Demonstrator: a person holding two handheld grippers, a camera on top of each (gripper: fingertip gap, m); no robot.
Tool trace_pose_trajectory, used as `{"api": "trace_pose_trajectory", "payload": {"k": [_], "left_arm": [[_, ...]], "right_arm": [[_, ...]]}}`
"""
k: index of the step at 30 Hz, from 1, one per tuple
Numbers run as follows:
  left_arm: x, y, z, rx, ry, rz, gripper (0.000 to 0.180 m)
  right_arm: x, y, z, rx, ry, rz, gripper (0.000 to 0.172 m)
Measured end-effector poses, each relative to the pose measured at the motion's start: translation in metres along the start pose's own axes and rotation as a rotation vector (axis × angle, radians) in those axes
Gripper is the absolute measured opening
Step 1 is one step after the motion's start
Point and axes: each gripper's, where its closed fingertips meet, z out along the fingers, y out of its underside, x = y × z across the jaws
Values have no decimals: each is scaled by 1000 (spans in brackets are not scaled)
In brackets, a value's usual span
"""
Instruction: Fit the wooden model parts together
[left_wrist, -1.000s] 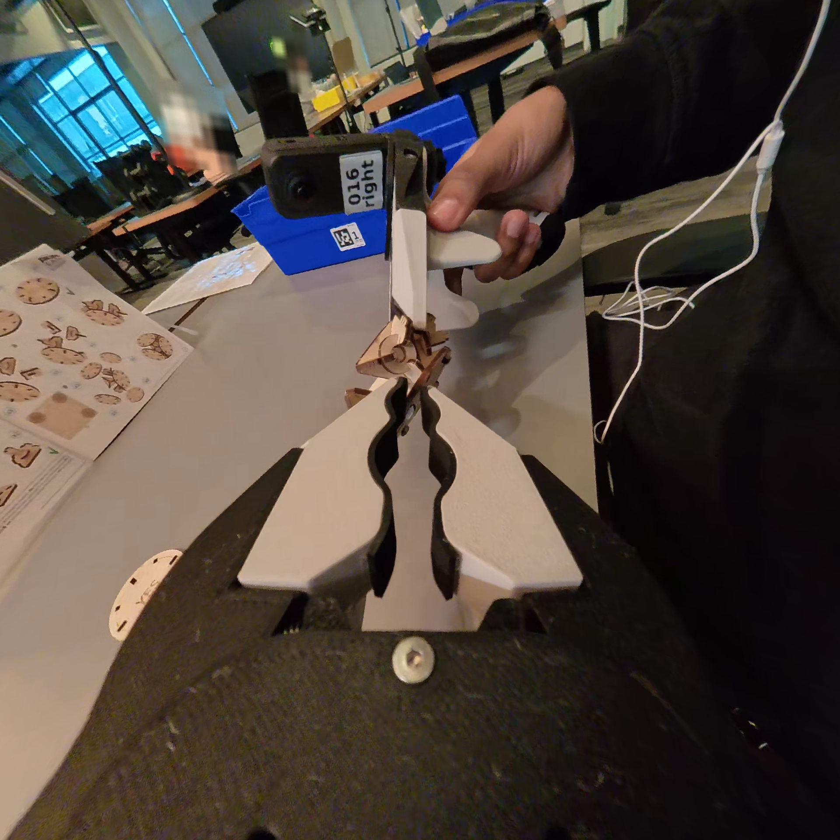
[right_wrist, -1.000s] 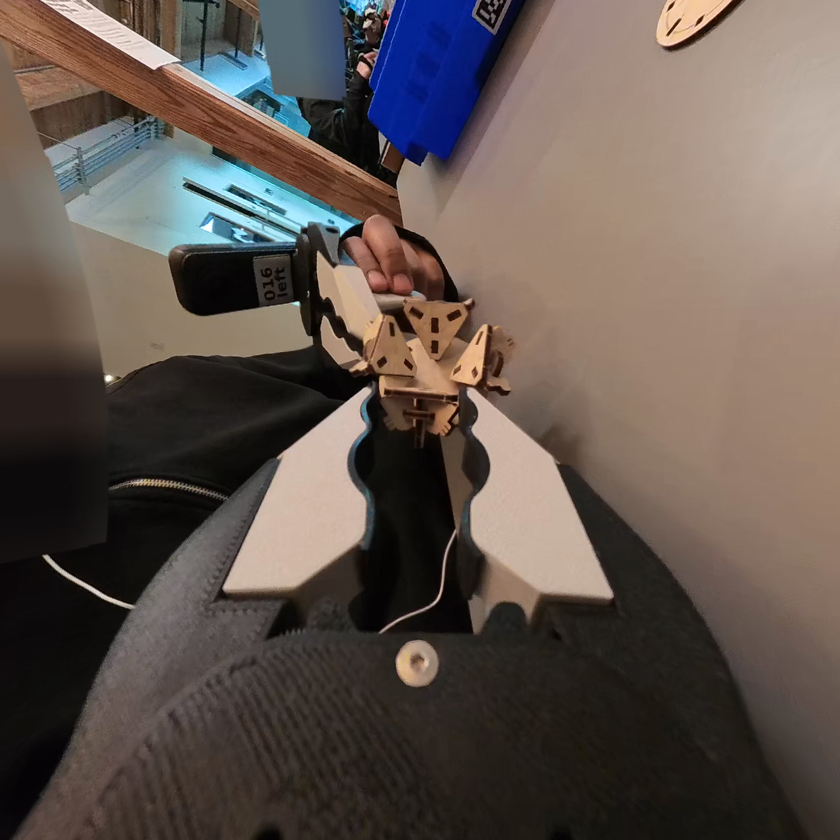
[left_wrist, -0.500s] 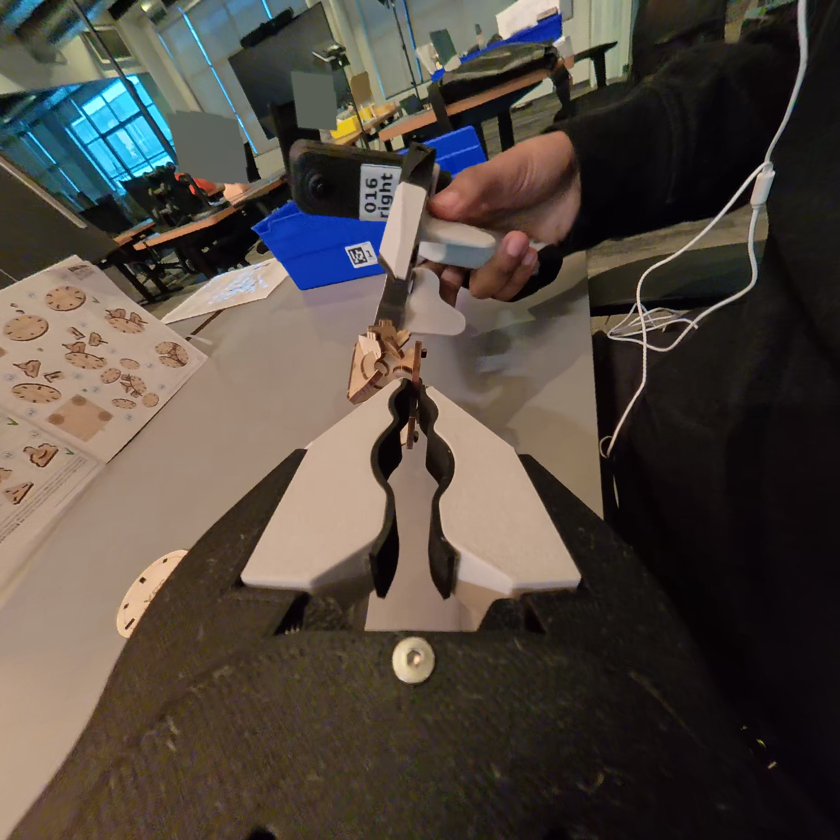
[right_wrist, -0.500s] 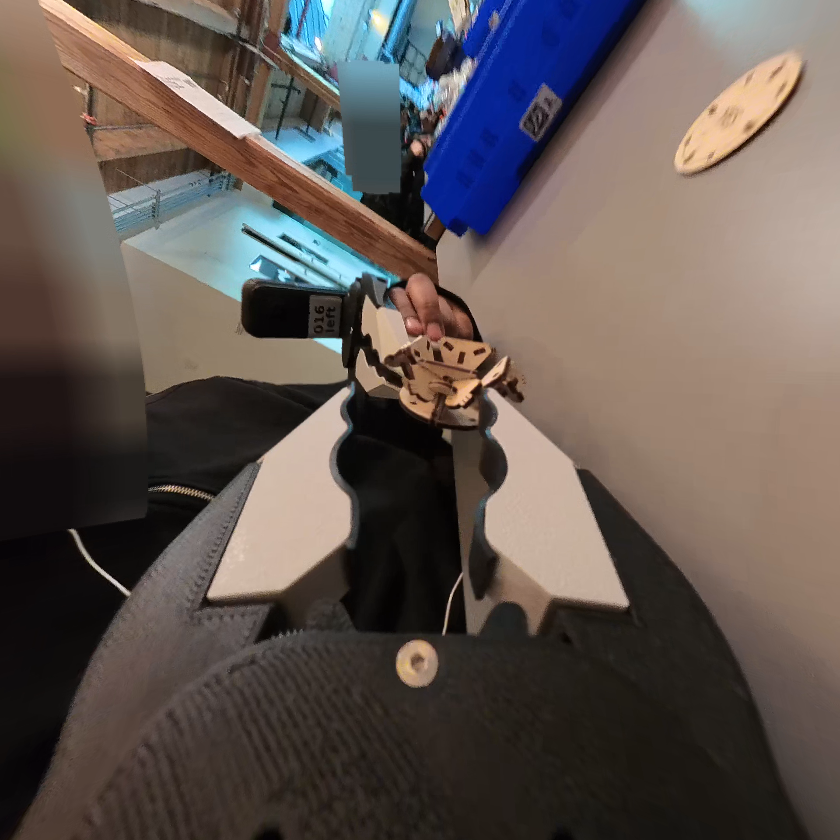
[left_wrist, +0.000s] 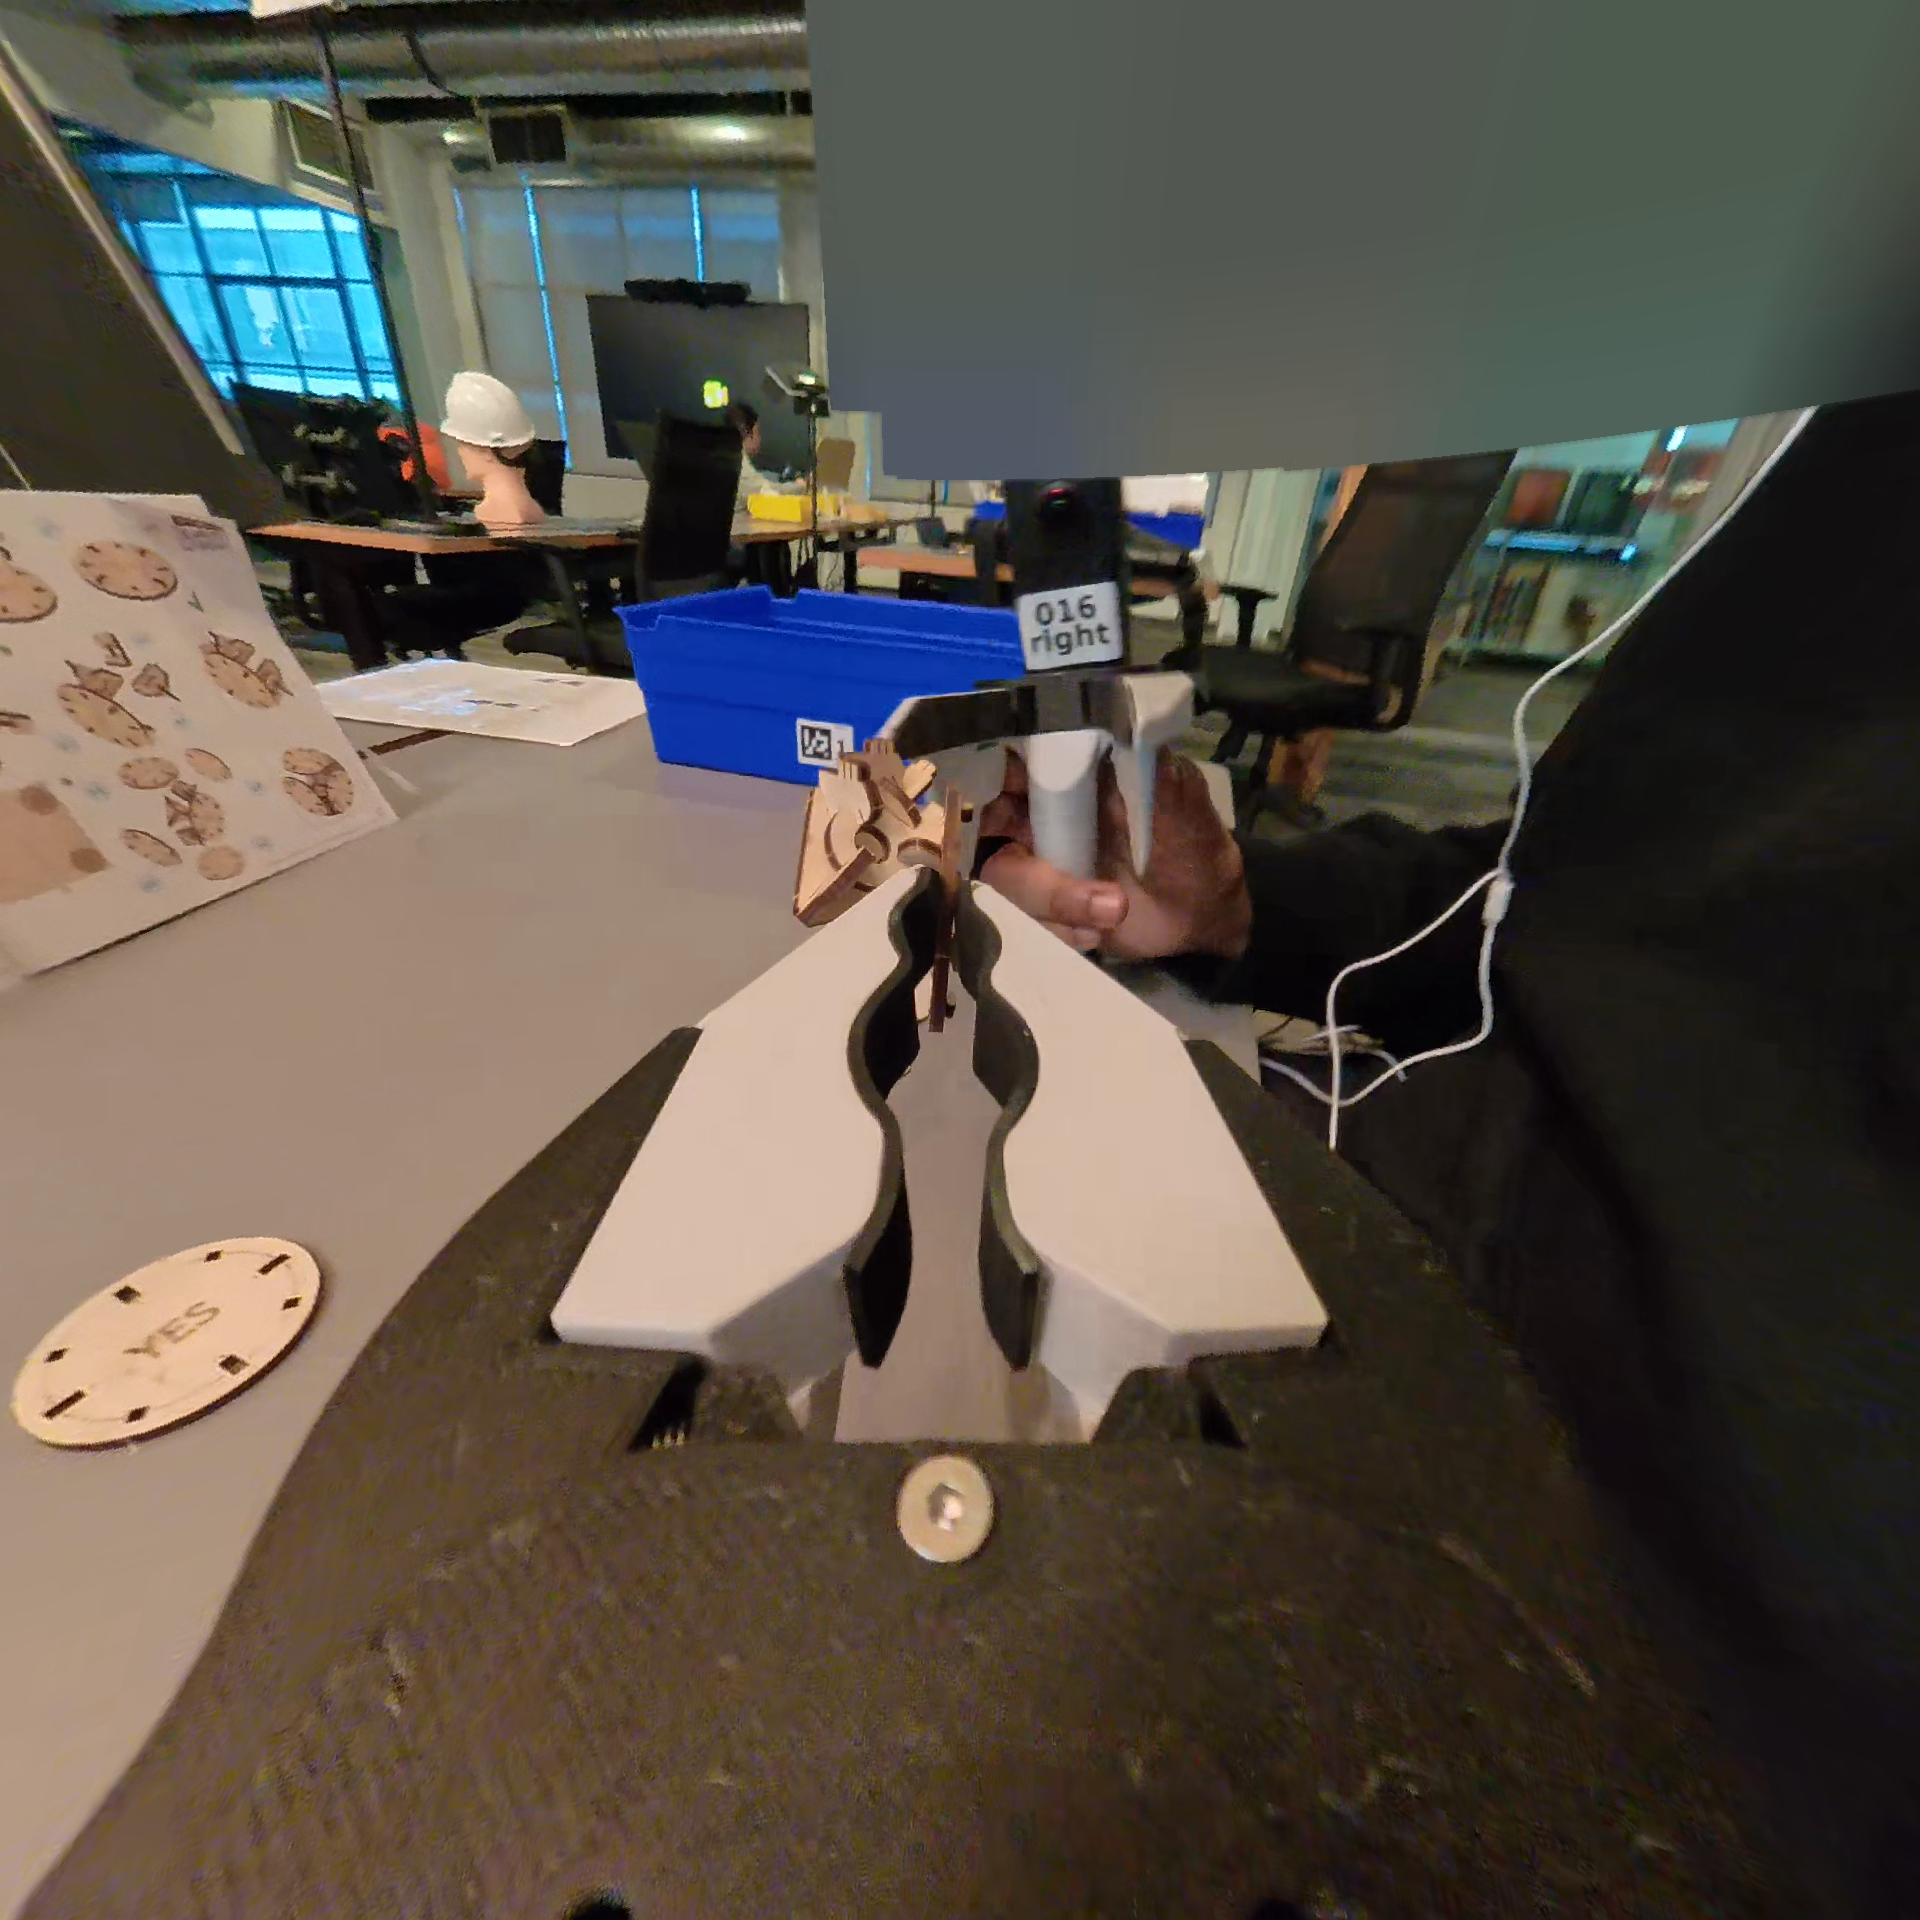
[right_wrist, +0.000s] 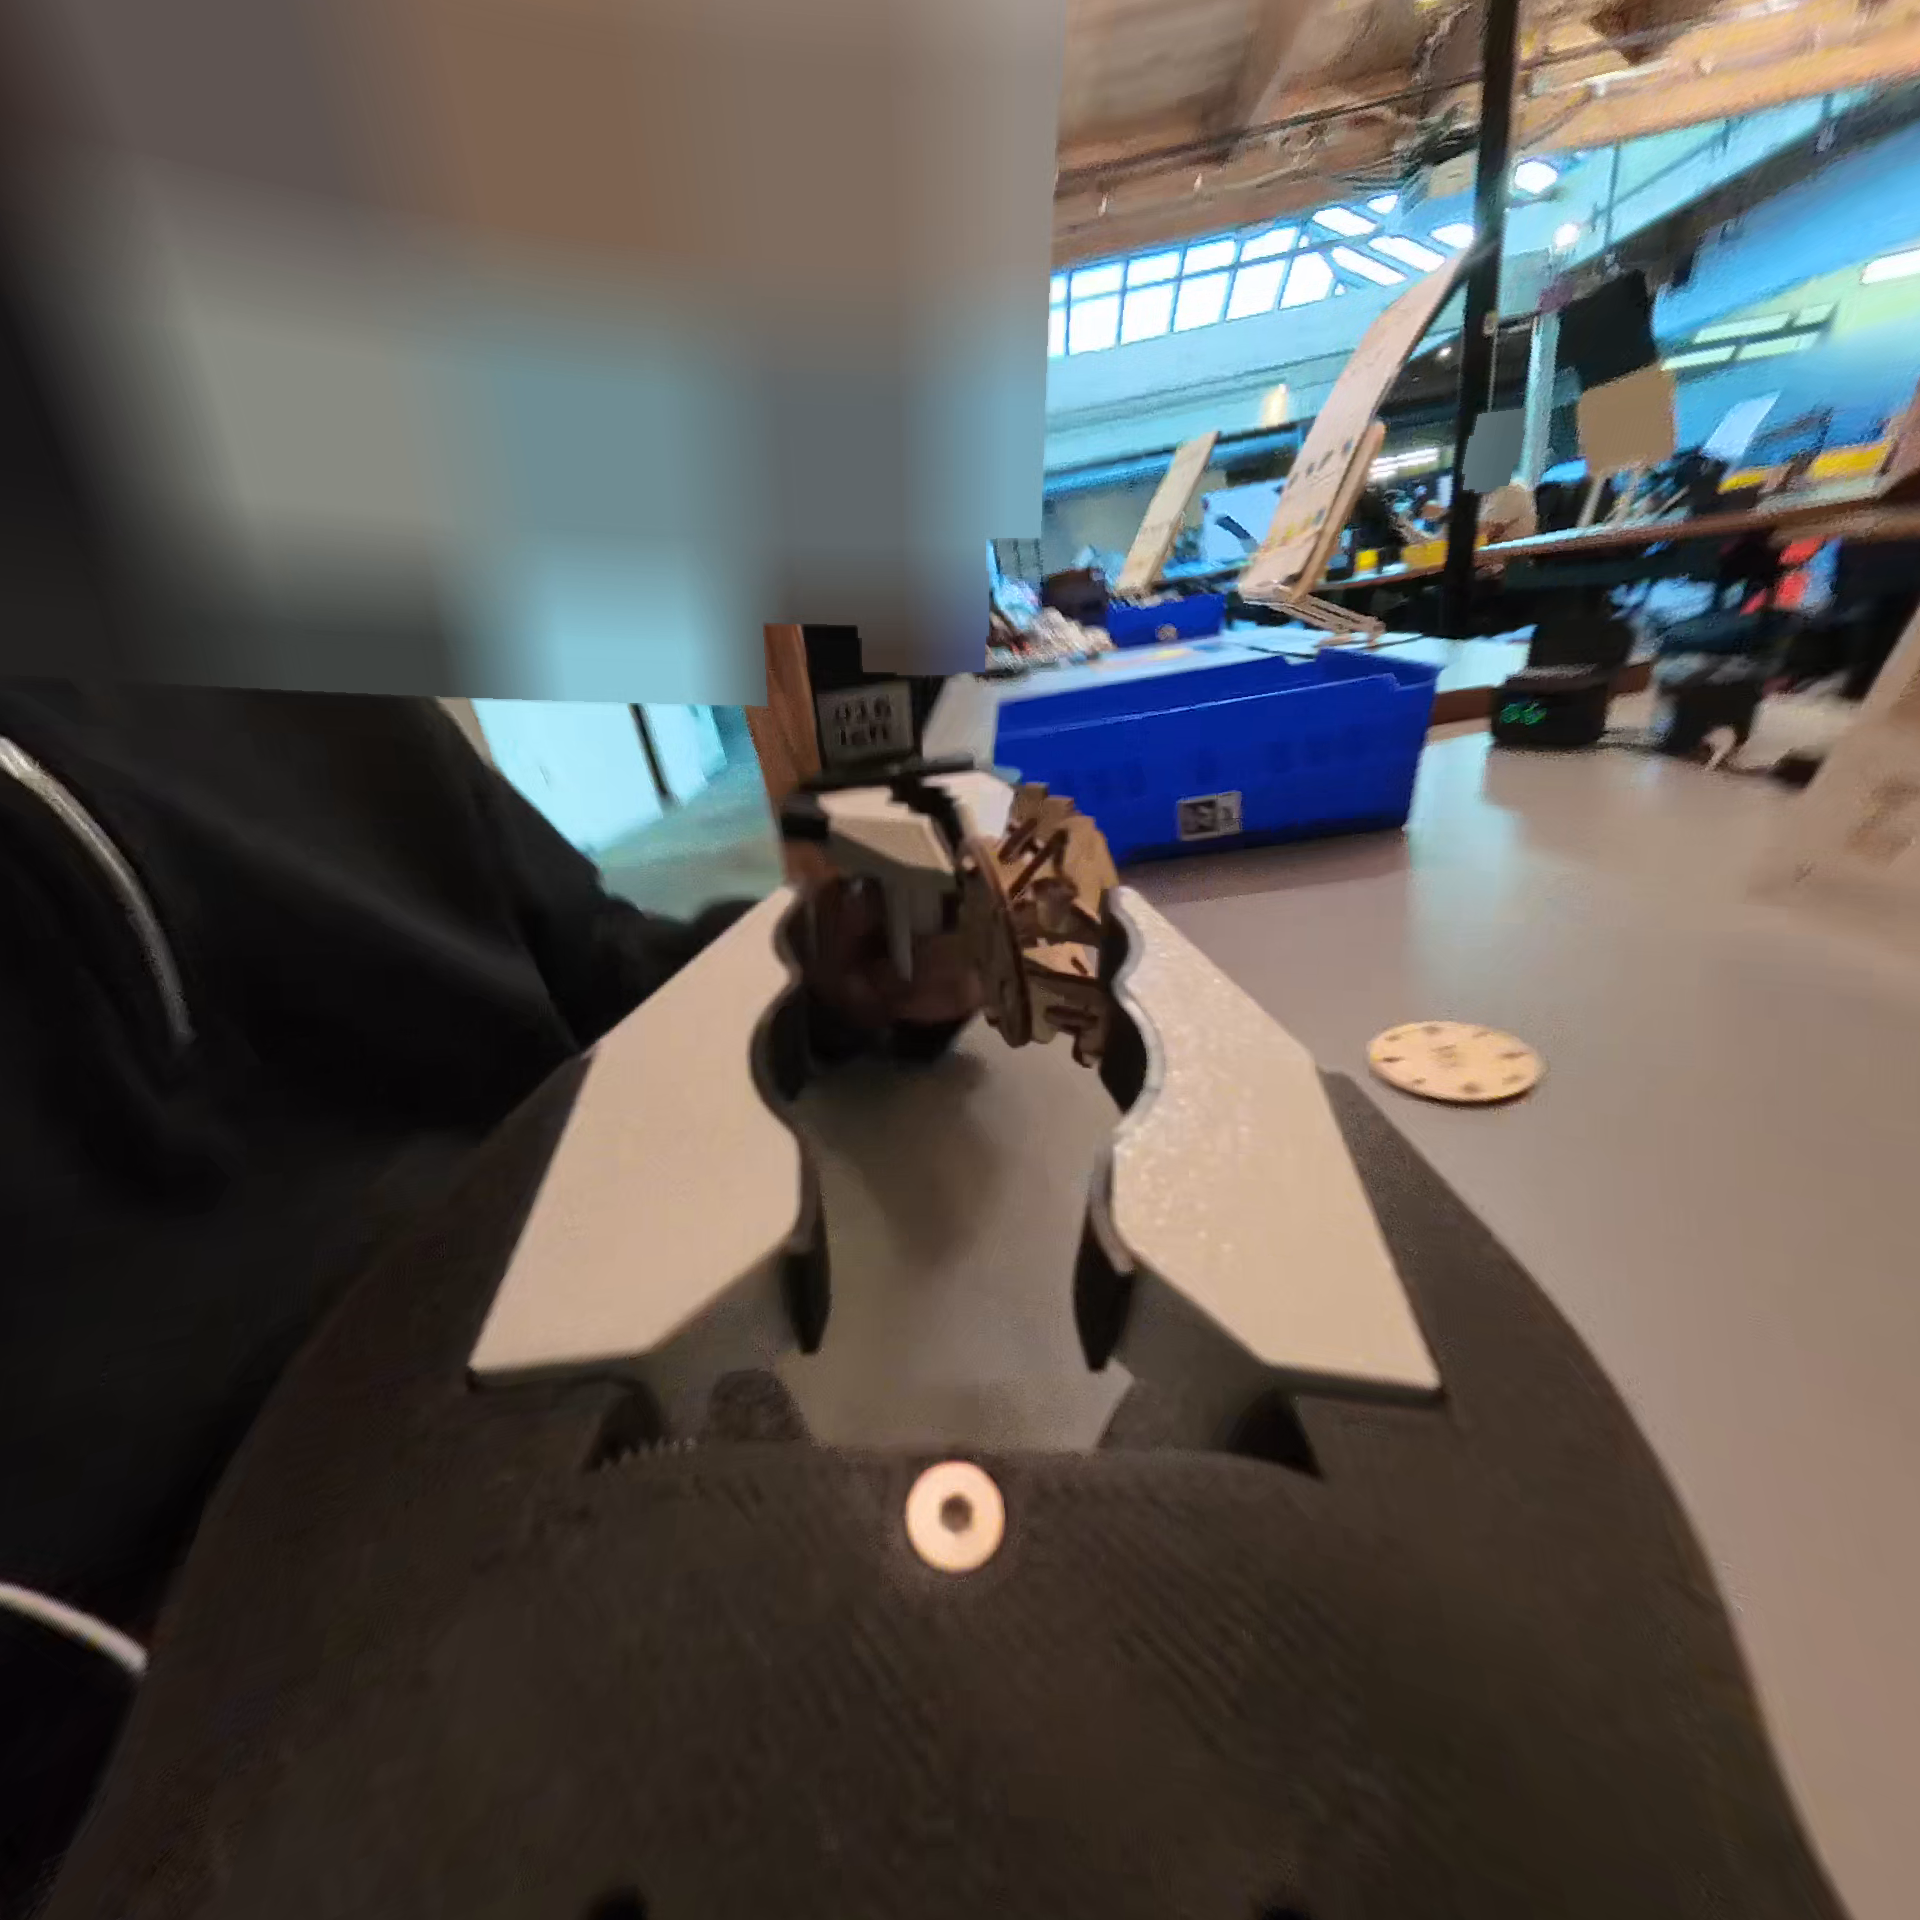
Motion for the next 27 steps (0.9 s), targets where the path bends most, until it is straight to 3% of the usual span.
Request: {"api": "trace_pose_trajectory", "payload": {"k": [3,6,11,16,19,27], "left_arm": [[0,-2,0,10,4,9,0],[4,1,5,3,26,16,0],[-5,-7,6,68,65,-165,0],[-18,-7,7,92,70,-320,0],[-23,-4,6,89,72,-377,0],[-14,-5,8,81,113,-345,0]], "right_arm": [[0,6,5,-79,138,-323,41],[6,6,2,-75,270,-464,38],[16,6,-3,-46,284,-273,48],[20,-6,-14,75,211,-24,36],[21,-3,-13,80,177,59,38],[18,14,3,-61,277,-171,33]]}}
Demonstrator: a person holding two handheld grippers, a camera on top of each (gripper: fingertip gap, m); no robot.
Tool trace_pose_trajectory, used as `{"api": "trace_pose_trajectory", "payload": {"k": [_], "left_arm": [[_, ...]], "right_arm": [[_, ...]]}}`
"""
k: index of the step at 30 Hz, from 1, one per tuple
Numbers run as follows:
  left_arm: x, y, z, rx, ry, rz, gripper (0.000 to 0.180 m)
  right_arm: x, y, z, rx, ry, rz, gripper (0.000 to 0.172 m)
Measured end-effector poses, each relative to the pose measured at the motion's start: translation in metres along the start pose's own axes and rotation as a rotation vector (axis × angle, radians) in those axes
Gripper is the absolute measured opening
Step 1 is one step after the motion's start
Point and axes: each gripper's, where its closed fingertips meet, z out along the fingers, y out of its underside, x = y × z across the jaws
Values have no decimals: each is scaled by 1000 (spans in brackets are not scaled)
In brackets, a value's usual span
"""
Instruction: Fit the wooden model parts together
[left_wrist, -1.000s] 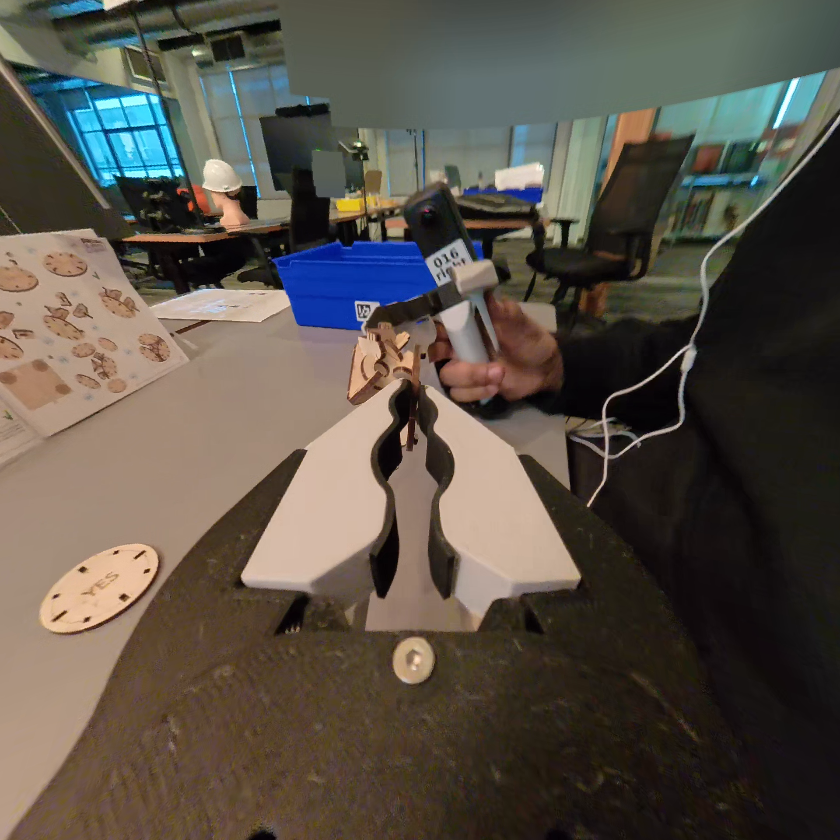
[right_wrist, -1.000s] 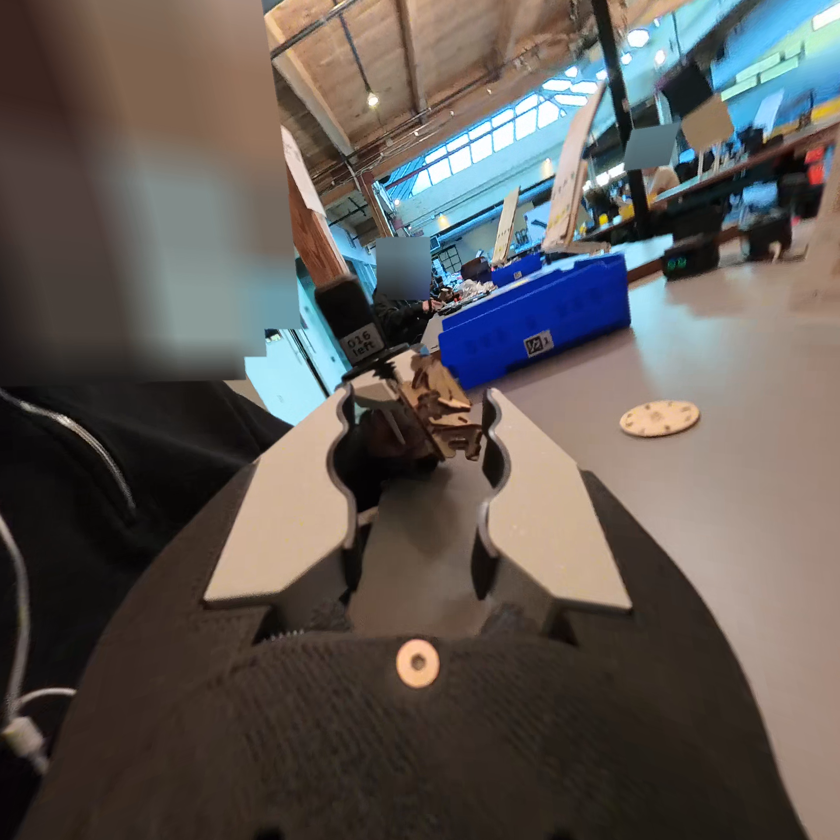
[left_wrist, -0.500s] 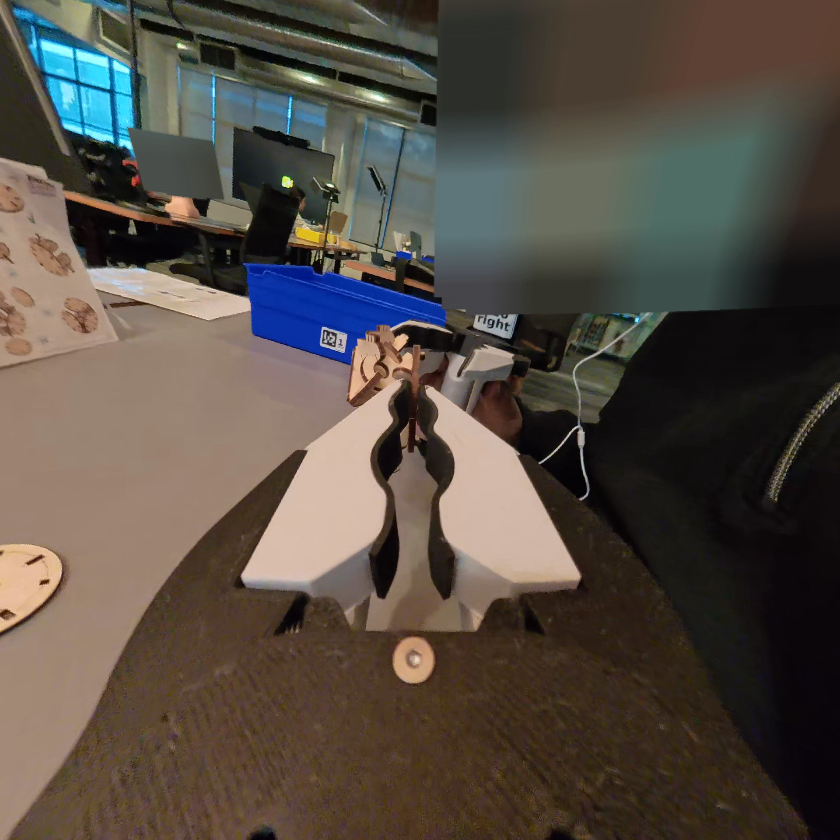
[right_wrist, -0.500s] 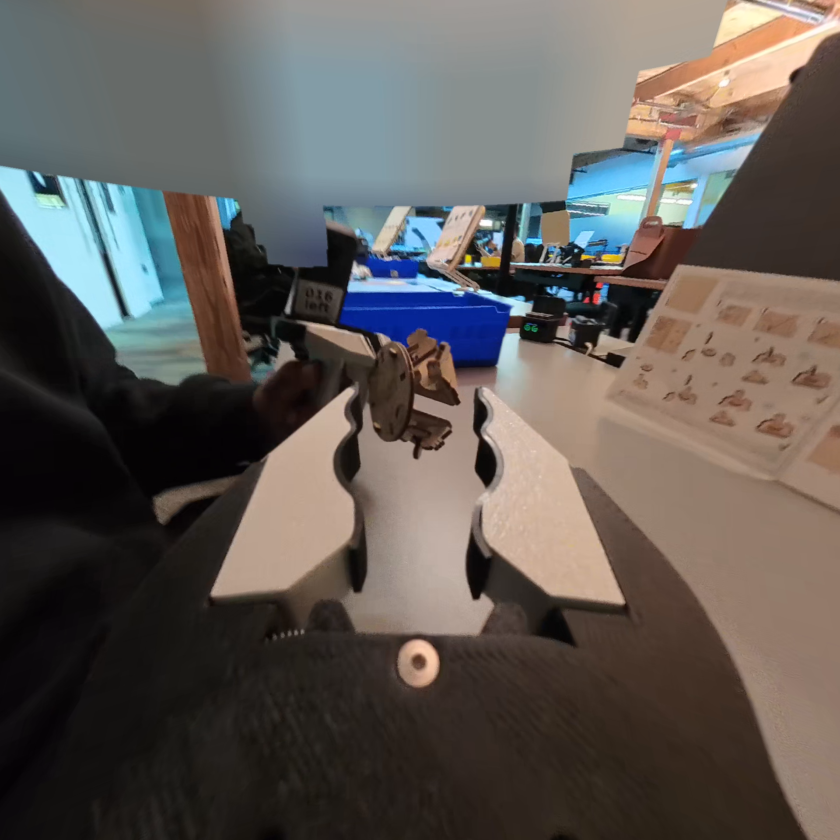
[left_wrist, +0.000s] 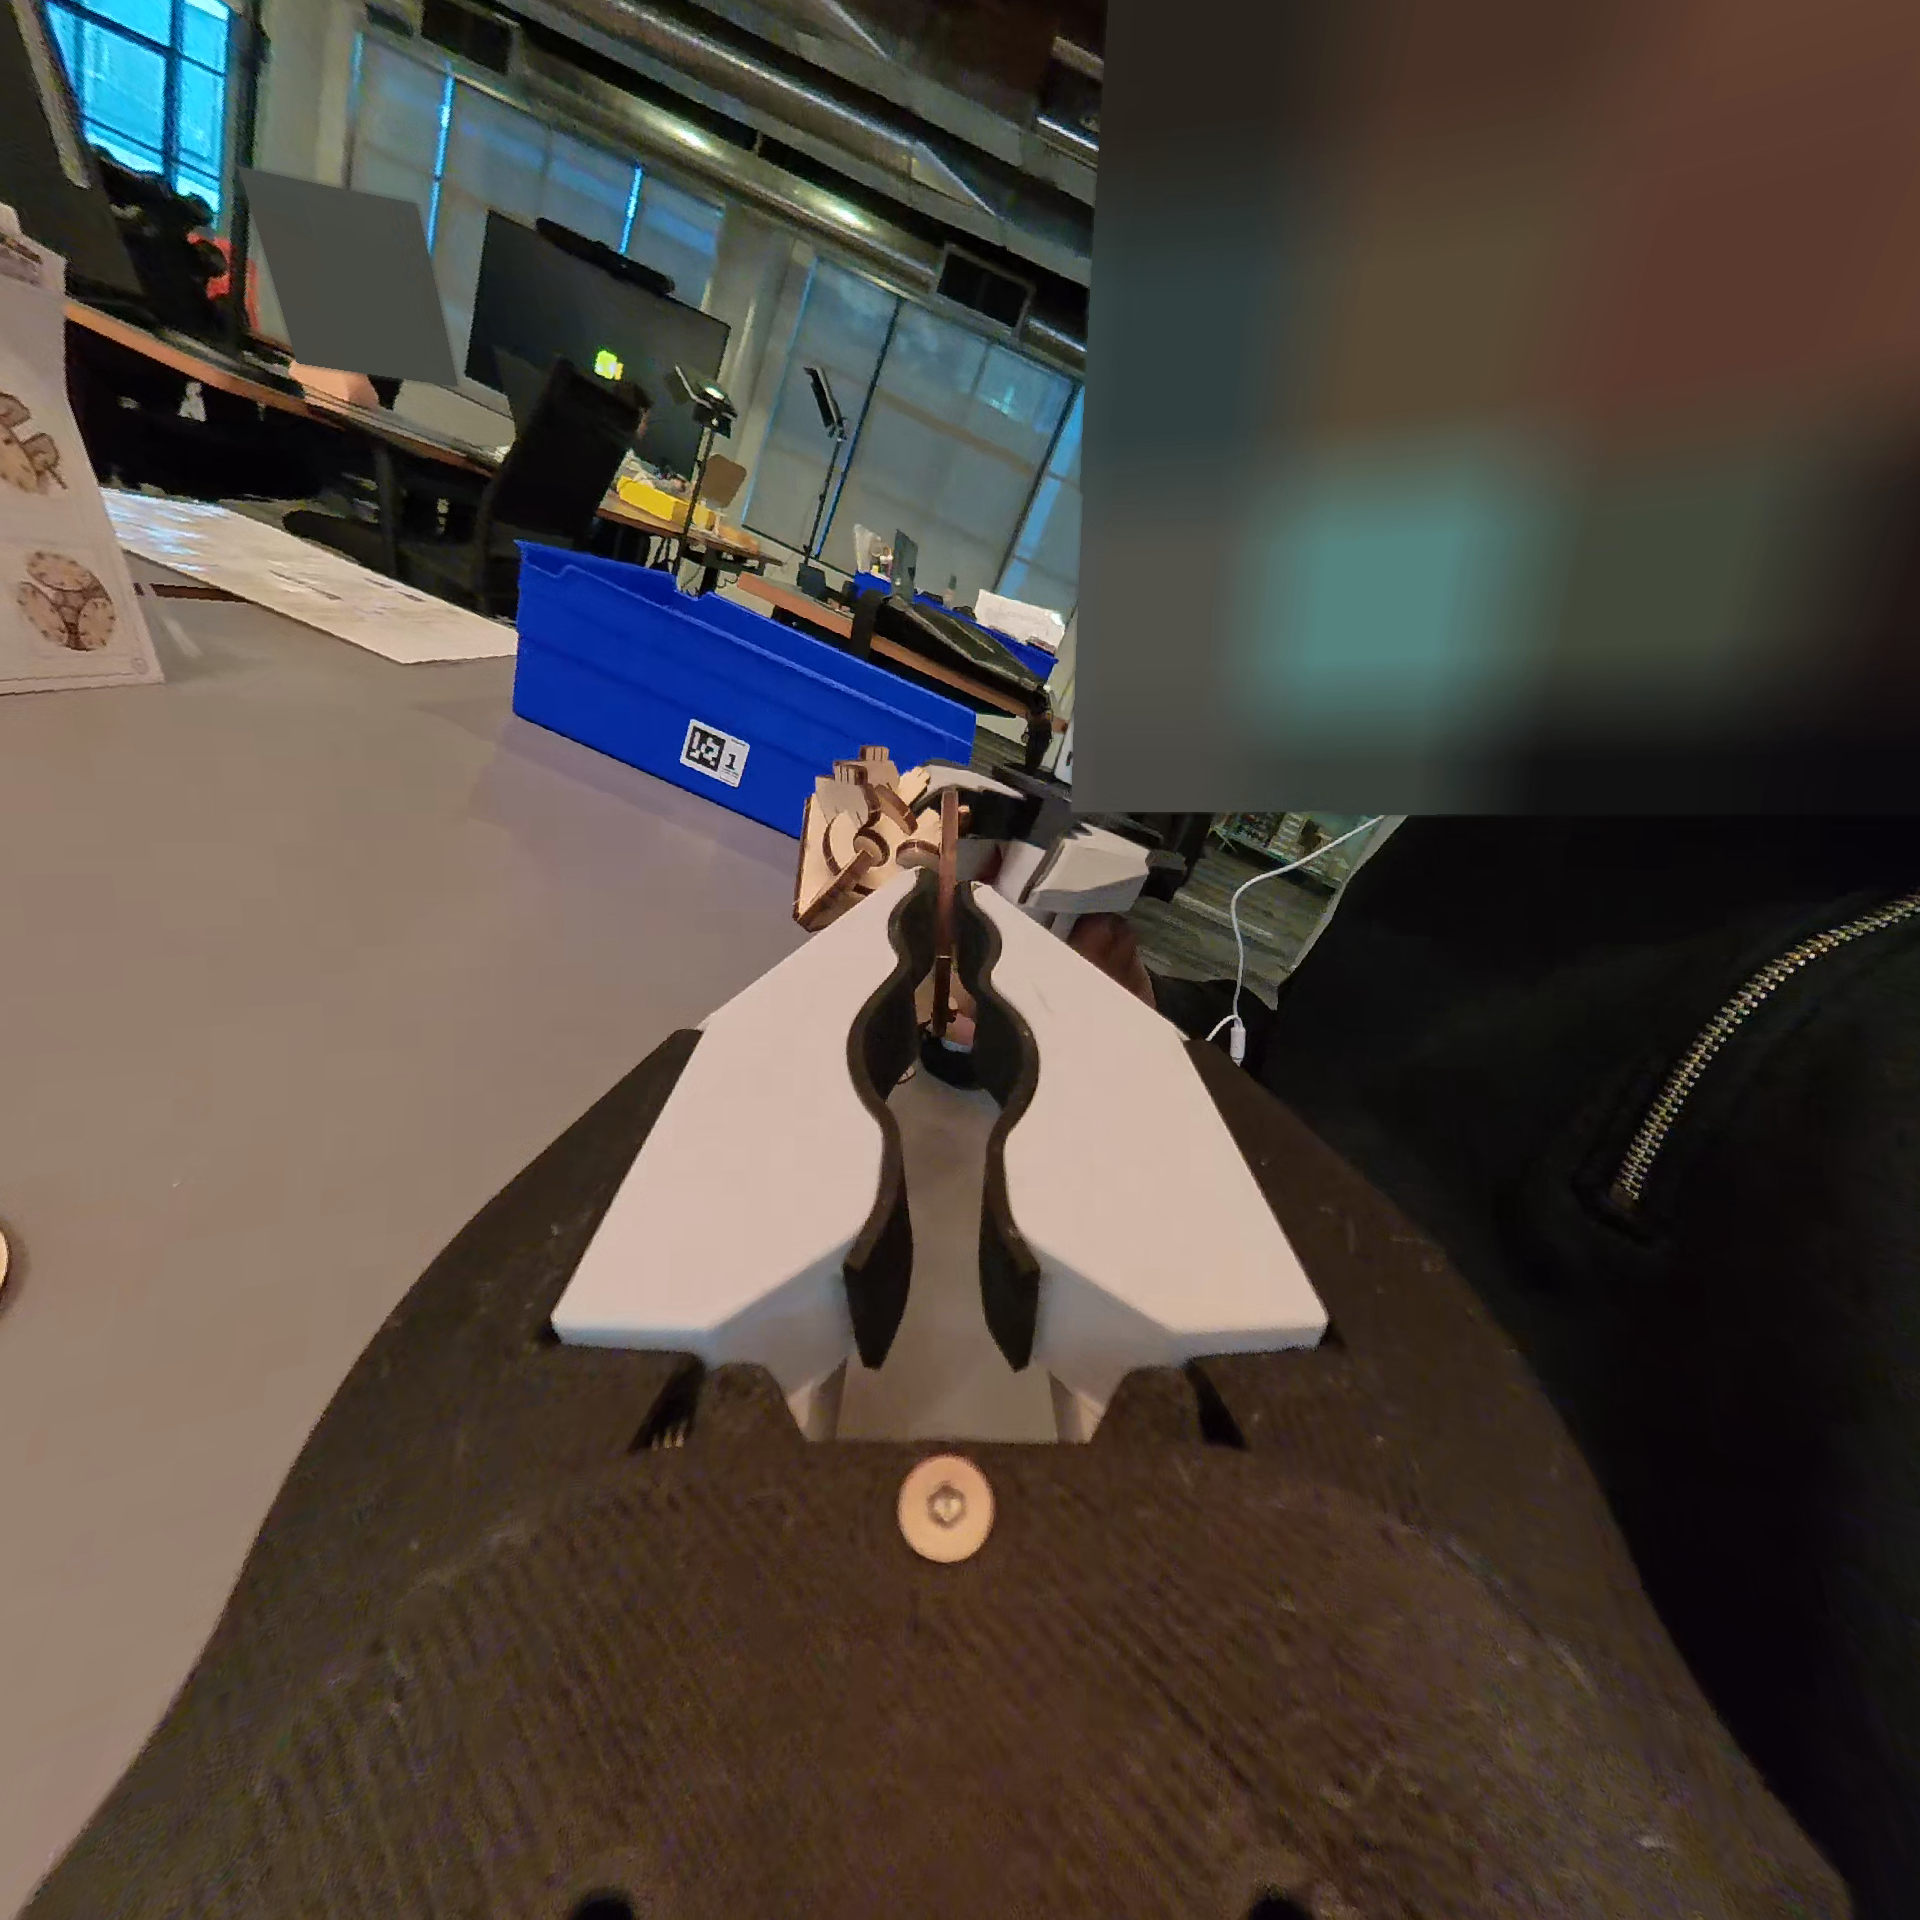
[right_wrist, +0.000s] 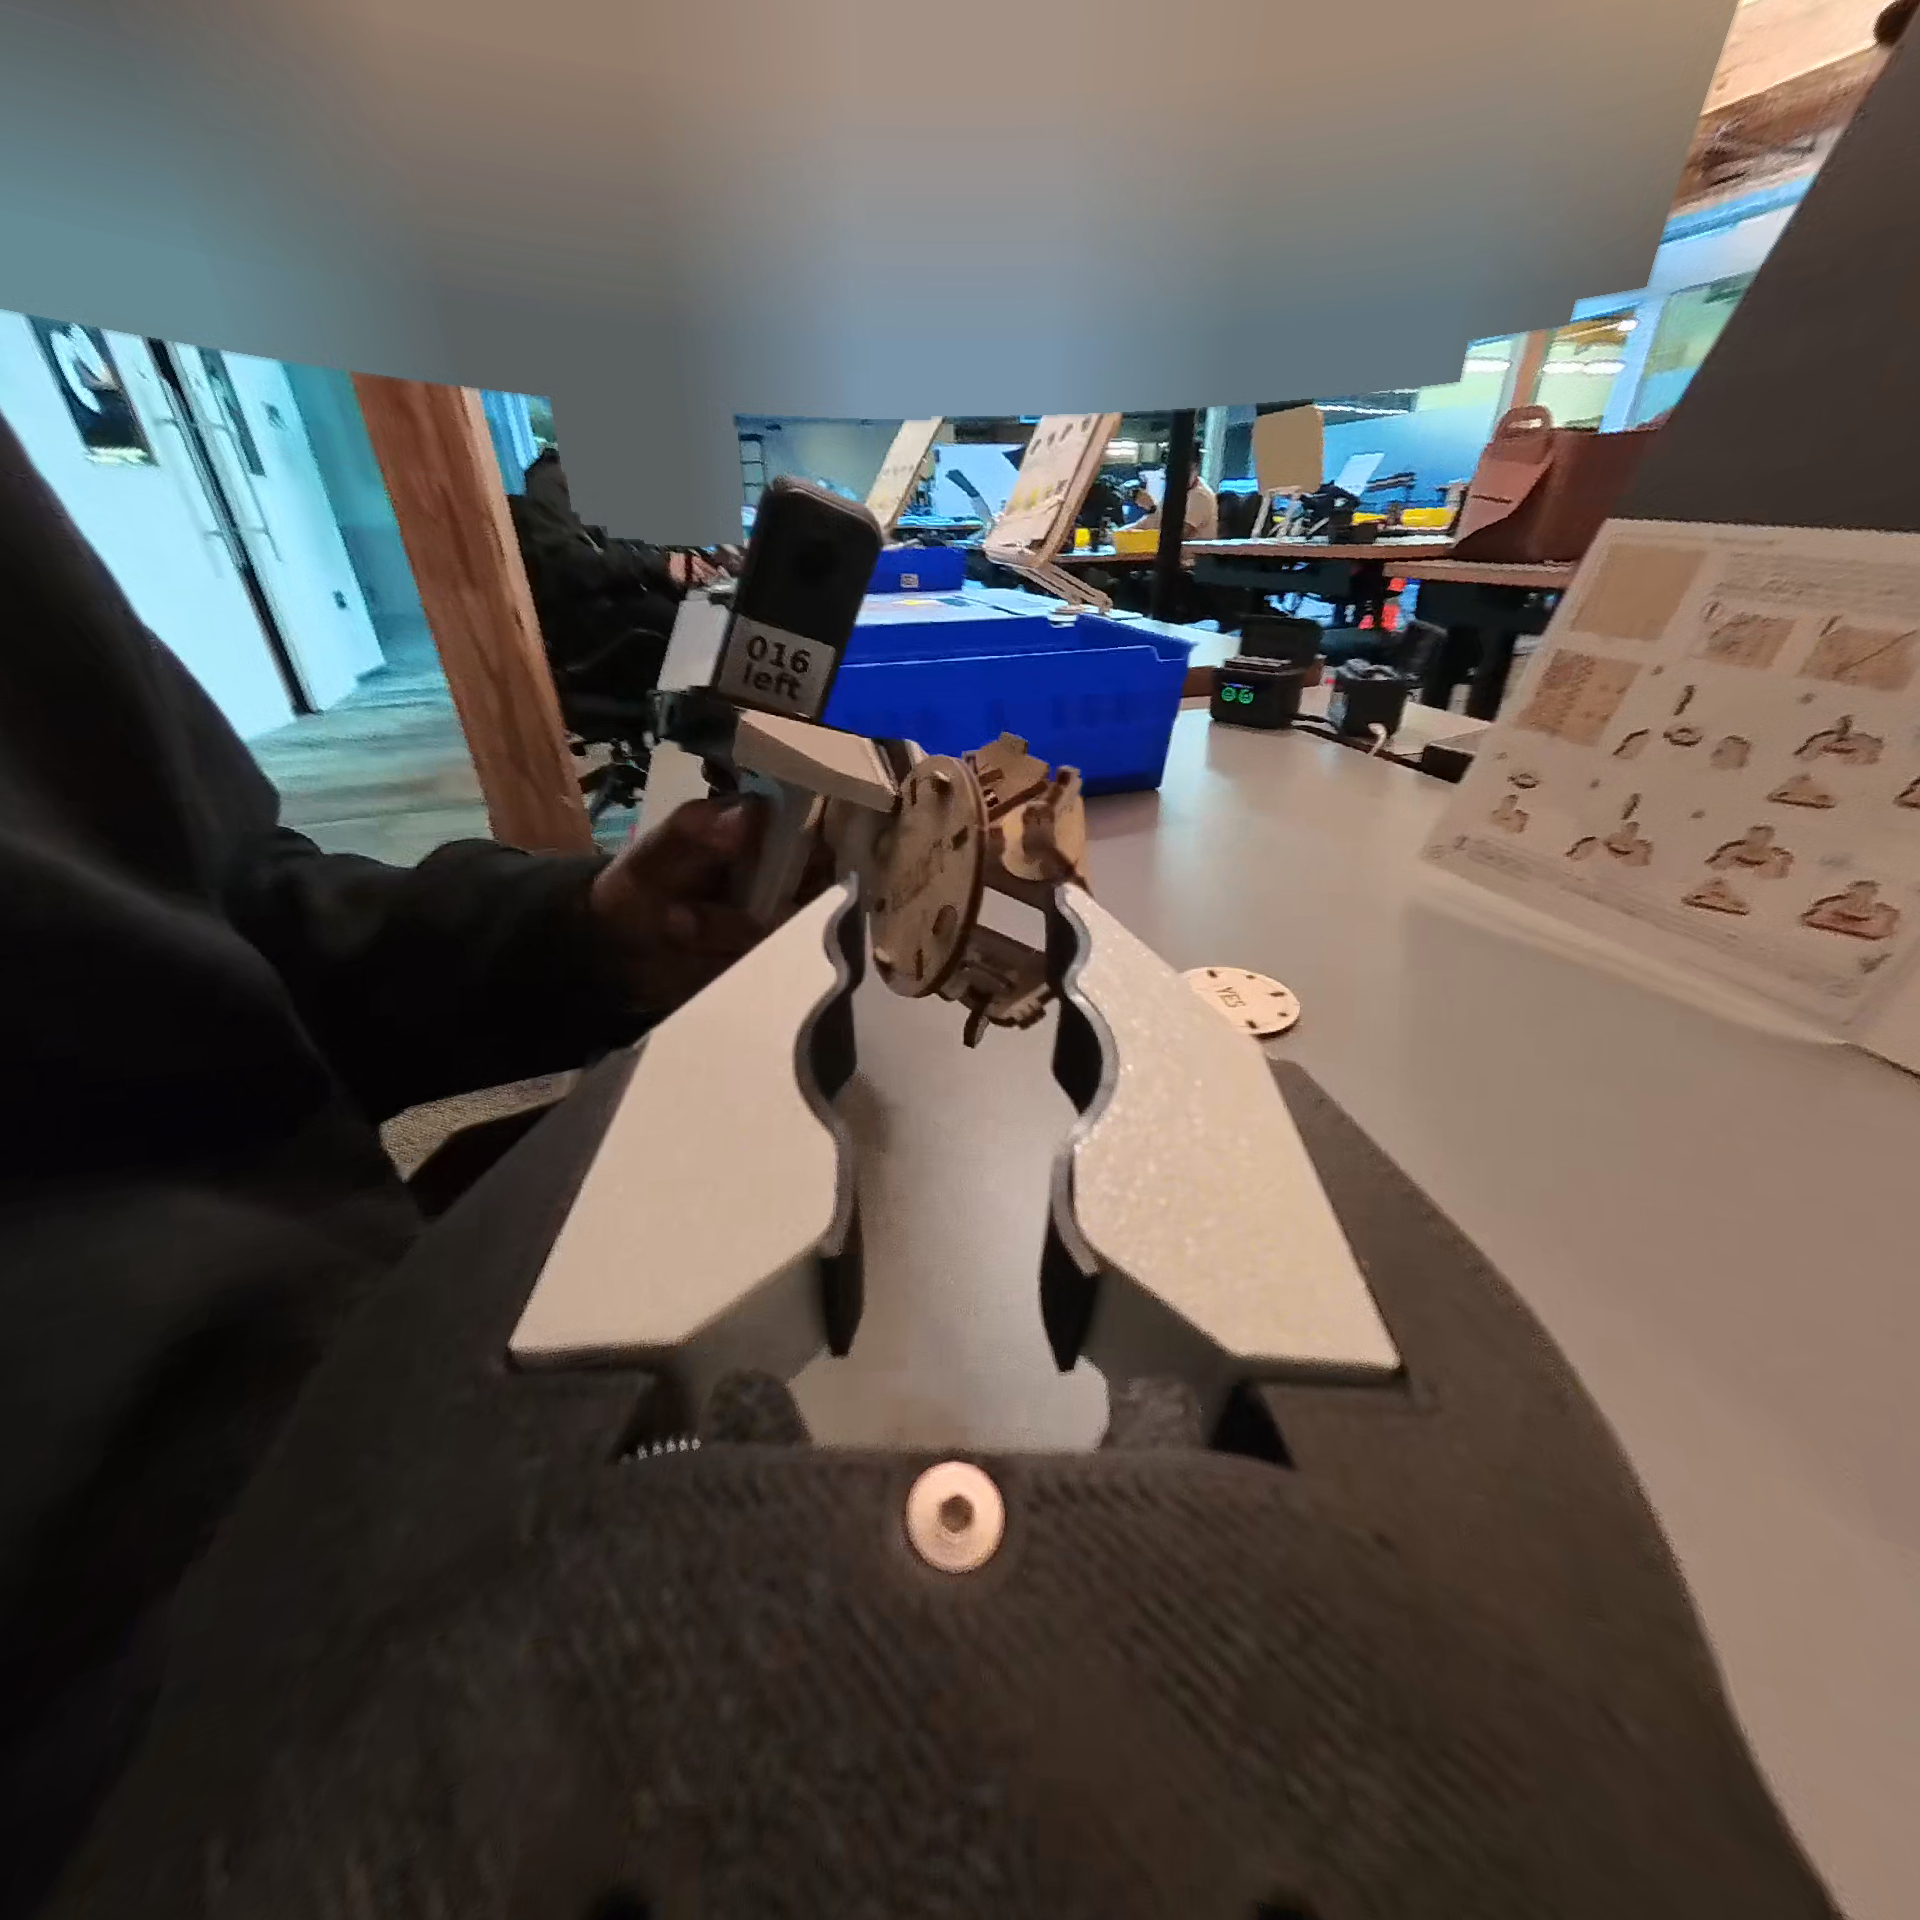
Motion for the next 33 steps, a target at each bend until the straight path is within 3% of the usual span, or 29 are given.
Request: {"api": "trace_pose_trajectory", "payload": {"k": [11,25,29,33], "left_arm": [[8,4,4,-26,-37,165,0],[10,4,4,-21,-31,172,0],[13,3,3,-15,-7,166,0],[19,6,4,-29,34,163,0]], "right_arm": [[-4,-9,1,60,7,-38,24],[-5,-9,2,66,-18,-9,24],[-3,-22,-7,127,12,-56,27],[-2,-33,-14,203,36,-101,40]]}}
